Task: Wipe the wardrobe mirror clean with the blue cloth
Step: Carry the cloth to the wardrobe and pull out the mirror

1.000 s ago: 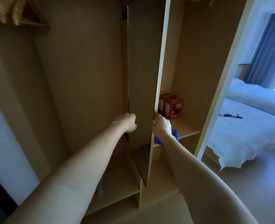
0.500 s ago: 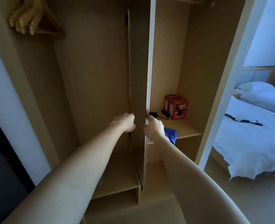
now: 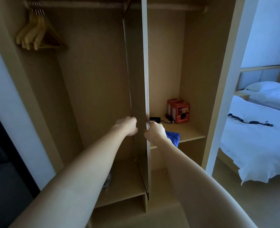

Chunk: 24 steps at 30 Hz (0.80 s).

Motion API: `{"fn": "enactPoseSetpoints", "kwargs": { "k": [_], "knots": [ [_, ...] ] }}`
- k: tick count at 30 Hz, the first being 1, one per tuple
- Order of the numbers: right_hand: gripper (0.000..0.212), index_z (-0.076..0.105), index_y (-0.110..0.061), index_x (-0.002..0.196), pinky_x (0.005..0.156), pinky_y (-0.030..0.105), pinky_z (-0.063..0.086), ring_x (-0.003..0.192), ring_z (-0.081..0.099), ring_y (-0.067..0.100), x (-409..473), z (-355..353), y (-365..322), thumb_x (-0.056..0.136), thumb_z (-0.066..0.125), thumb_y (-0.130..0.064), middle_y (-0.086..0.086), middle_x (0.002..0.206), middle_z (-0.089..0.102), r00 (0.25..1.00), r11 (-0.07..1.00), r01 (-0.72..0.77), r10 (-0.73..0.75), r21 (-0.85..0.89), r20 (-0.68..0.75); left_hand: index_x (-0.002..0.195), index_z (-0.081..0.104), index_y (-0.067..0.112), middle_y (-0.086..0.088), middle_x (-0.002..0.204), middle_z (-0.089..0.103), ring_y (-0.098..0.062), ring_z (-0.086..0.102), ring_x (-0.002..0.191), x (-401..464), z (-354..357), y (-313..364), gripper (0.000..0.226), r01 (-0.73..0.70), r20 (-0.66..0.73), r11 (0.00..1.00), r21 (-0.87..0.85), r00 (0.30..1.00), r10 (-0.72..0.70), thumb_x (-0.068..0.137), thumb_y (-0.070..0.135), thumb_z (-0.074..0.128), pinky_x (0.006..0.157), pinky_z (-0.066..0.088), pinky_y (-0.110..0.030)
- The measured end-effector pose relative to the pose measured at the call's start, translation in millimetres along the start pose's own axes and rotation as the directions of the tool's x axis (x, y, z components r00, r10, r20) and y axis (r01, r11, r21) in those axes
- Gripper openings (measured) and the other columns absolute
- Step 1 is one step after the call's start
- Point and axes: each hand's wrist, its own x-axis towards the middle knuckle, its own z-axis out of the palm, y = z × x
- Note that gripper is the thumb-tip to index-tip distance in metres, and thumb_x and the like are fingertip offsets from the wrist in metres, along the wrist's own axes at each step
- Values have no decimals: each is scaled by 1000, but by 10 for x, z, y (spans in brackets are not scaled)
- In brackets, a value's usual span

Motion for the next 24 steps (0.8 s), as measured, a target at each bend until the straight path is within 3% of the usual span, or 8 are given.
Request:
{"fn": "enactPoseSetpoints", "kwargs": {
  "k": [4, 6, 11, 16, 24],
  "knots": [
    [52, 47, -11, 140, 79, 35, 53, 109, 59, 29, 13, 19, 0, 89, 57, -8, 12, 124, 59, 1000, 1000, 0, 0, -3, -21, 128, 55, 12, -7, 105, 60, -23, 62, 88, 47, -29, 31, 31, -18, -6, 1000, 9, 1000, 18, 100, 26, 50, 73, 52, -34],
    [49, 48, -11, 136, 74, 34, 52, 104, 59, 28, 46, 10, 43, 88, 57, -7, 12, 121, 59, 1000, 1000, -18, 18, 6, -25, 127, 55, 13, -6, 104, 60, -21, 62, 85, 74, -28, 34, 30, -22, -1, 1000, 7, 1000, 22, 100, 25, 51, 68, 50, -31],
    [30, 54, -11, 120, 74, 33, 50, 95, 59, 26, 180, -86, 273, 90, 54, -13, 10, 110, 63, 996, 999, -40, 40, -4, -74, 126, 55, 15, -5, 109, 60, -24, 62, 91, 146, 8, 29, 30, -14, 33, 1000, 16, 999, 13, 99, 27, 49, 82, 55, -38],
    [37, 47, -13, 128, 82, 42, 56, 96, 61, 28, 343, -172, 483, 92, 46, -6, 11, 108, 61, 993, 996, -84, 85, 16, -79, 119, 57, 15, -5, 105, 61, -24, 62, 87, 236, 68, 48, 25, -8, 40, 1000, 4, 999, 7, 99, 27, 48, 80, 55, -39],
    [41, 38, -5, 135, 80, 36, 44, 114, 56, 35, 735, -342, 565, 95, 43, -1, 18, 126, 56, 985, 974, -173, 171, -147, -26, 104, 57, 14, -4, 98, 60, -23, 60, 81, 428, 49, 93, 15, -10, 52, 1000, -29, 999, 12, 95, 20, 47, 57, 41, -30]
  ]
}}
